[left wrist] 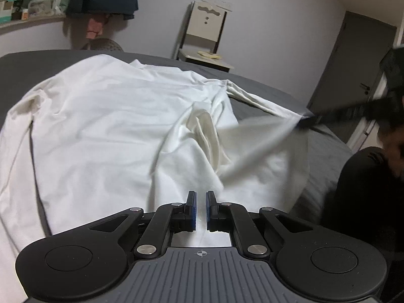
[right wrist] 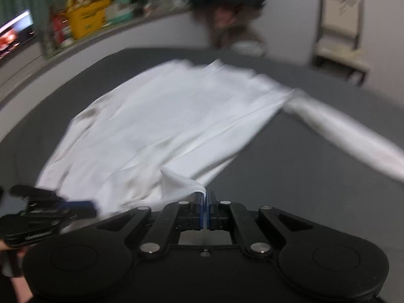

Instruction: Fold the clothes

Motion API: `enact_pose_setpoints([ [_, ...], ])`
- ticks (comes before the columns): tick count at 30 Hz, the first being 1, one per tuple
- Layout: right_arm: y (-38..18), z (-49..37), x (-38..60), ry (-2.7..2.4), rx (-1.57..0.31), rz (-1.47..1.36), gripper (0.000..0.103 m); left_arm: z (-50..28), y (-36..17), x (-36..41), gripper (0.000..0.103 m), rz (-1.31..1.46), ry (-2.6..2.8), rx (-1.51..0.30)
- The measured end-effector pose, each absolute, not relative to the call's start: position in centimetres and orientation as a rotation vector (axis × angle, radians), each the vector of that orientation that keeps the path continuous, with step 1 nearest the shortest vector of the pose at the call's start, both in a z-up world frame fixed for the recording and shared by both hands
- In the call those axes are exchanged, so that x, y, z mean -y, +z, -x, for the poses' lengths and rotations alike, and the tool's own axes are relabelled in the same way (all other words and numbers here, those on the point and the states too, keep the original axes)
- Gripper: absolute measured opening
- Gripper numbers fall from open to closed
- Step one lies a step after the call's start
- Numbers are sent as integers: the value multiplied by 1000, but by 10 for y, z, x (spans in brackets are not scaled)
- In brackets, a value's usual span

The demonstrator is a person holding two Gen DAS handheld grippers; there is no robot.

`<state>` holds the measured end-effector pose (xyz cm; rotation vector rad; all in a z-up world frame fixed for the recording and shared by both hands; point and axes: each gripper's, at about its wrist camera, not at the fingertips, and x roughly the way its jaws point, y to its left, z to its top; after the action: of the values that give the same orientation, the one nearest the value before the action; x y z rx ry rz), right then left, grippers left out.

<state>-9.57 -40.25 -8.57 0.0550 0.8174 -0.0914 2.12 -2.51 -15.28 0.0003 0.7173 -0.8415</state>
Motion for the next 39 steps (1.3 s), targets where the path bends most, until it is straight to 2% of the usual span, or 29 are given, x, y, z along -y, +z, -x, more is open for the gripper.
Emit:
enact_pose_setpoints([
  [4,-60,116,419,-160,-797,46,2,-22,-159,34,5,-47,-851,-761],
  [10,-76,136,419,-189,-944,149,1,-11,-155,44,5,-121,-905,-721],
  [12,-85,135,407,-132,-970,221,8,-5,-153,48,5,-151,-930,-689],
  [13,-87,133,395,-86,-966,268,23,-3,-152,49,5,-165,-934,-681],
  [14,-88,132,381,-37,-951,318,46,-2,-151,50,5,-173,-934,-681],
  [15,-90,128,367,12,-937,365,50,-2,-151,51,5,-180,-933,-682],
  [18,-102,112,324,159,-899,486,49,-3,-150,47,5,-173,-909,-685],
  [23,-131,74,291,232,-943,569,38,-7,-150,42,5,-146,-866,-693],
  [30,-154,43,297,217,-994,446,36,-11,-155,42,5,-139,-850,-717],
  [35,-157,35,317,95,-1004,348,12,-9,-160,51,5,-193,-865,-745],
  [39,-153,29,343,73,-1046,214,11,-7,-164,58,5,-240,-878,-760],
])
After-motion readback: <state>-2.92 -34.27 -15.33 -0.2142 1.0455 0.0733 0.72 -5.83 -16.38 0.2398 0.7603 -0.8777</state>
